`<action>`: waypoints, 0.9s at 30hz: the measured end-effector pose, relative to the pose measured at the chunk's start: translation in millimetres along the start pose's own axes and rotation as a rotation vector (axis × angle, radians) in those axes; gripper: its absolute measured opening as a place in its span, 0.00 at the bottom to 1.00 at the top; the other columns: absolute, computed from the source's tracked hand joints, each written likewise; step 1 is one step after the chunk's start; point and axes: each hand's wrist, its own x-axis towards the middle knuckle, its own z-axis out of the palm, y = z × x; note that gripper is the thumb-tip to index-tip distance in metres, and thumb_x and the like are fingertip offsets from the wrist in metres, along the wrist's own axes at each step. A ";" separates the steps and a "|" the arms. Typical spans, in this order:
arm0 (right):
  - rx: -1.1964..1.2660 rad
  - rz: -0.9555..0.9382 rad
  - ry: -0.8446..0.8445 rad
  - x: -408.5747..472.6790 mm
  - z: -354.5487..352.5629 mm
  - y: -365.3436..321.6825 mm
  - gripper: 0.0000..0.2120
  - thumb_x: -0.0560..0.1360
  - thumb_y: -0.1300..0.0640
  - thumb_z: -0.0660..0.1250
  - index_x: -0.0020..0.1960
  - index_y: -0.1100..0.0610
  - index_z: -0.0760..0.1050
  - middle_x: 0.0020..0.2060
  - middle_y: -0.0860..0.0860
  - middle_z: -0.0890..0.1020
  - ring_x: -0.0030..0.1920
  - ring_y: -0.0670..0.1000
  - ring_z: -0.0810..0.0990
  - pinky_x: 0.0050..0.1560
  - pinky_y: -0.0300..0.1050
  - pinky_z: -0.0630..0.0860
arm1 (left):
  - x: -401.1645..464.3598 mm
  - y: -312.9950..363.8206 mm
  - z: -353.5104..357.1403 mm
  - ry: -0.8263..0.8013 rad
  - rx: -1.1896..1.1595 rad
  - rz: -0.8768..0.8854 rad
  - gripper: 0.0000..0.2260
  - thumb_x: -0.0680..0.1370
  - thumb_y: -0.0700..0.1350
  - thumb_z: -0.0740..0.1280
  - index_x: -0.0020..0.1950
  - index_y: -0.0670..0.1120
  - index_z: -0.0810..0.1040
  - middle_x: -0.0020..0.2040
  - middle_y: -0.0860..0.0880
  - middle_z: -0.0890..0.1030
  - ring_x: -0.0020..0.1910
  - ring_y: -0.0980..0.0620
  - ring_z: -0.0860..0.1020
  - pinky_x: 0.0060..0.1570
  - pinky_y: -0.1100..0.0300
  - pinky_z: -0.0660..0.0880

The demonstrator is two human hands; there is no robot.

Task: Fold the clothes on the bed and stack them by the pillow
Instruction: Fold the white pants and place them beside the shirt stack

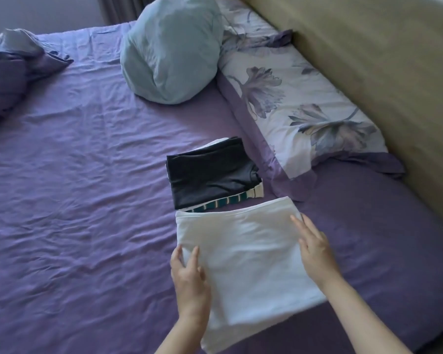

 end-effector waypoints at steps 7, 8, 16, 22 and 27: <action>-0.323 0.136 -0.205 9.3 7.9 35.6 0.30 0.76 0.69 0.57 0.74 0.49 0.60 0.75 0.55 0.57 0.65 0.65 0.68 0.63 0.53 0.69 | 3.6 19.7 29.2 -0.249 0.346 0.004 0.27 0.77 0.36 0.61 0.74 0.51 0.61 0.78 0.43 0.44 0.74 0.41 0.53 0.70 0.52 0.58; -0.446 0.136 -0.241 4.9 14.6 36.2 0.29 0.76 0.65 0.60 0.74 0.49 0.60 0.75 0.58 0.56 0.68 0.64 0.64 0.64 0.55 0.68 | 0.4 20.4 31.0 -0.298 0.499 0.034 0.28 0.78 0.42 0.61 0.76 0.54 0.57 0.78 0.43 0.40 0.75 0.40 0.49 0.72 0.49 0.54; -0.631 -0.076 -0.249 -40.4 53.9 26.4 0.31 0.78 0.36 0.39 0.74 0.50 0.59 0.72 0.58 0.64 0.76 0.55 0.42 0.68 0.66 0.50 | -30.8 -22.6 57.5 -0.521 0.687 0.591 0.28 0.73 0.60 0.58 0.71 0.52 0.67 0.76 0.42 0.58 0.76 0.41 0.51 0.67 0.37 0.54; -0.581 -0.072 -0.279 -41.5 74.2 41.4 0.32 0.77 0.34 0.40 0.76 0.50 0.52 0.75 0.57 0.57 0.75 0.59 0.53 0.68 0.69 0.52 | -27.5 -50.7 78.5 -0.475 0.608 0.623 0.30 0.76 0.63 0.56 0.75 0.51 0.62 0.73 0.39 0.65 0.73 0.37 0.60 0.64 0.37 0.60; -0.641 -0.016 -0.366 -30.0 70.0 34.6 0.34 0.76 0.33 0.38 0.77 0.49 0.50 0.75 0.56 0.59 0.76 0.56 0.46 0.67 0.64 0.49 | -23.4 -47.1 84.1 -0.495 0.659 0.619 0.33 0.75 0.62 0.56 0.77 0.52 0.52 0.75 0.40 0.60 0.73 0.37 0.58 0.66 0.37 0.55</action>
